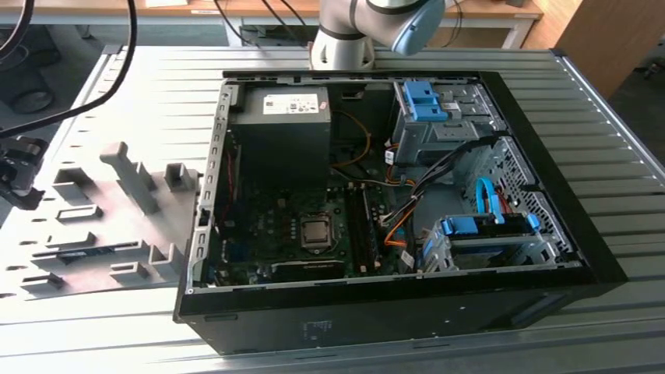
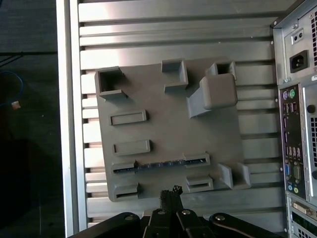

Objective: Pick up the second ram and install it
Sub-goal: 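Reach for the second ram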

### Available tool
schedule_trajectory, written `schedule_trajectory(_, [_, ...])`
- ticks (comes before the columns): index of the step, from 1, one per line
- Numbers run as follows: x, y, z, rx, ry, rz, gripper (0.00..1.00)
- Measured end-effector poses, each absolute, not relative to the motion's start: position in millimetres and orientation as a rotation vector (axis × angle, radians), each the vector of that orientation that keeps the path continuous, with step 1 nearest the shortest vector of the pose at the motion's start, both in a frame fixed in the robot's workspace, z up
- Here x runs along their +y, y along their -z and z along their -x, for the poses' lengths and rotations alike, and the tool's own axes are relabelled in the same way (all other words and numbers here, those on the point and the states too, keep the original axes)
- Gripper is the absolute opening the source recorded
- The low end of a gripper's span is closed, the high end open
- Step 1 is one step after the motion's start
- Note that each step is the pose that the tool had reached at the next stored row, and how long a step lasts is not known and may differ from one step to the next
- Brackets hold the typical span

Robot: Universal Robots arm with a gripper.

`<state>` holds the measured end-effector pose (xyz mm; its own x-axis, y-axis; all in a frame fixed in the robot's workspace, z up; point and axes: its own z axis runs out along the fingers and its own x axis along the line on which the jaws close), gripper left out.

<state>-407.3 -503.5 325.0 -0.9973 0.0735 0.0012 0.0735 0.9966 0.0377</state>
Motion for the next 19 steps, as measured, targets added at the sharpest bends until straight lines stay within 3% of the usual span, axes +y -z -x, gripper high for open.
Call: schedule_trajectory(19, [-503.5, -319.1, 407.2, 3.139, -0.059, -0.115, 0.11])
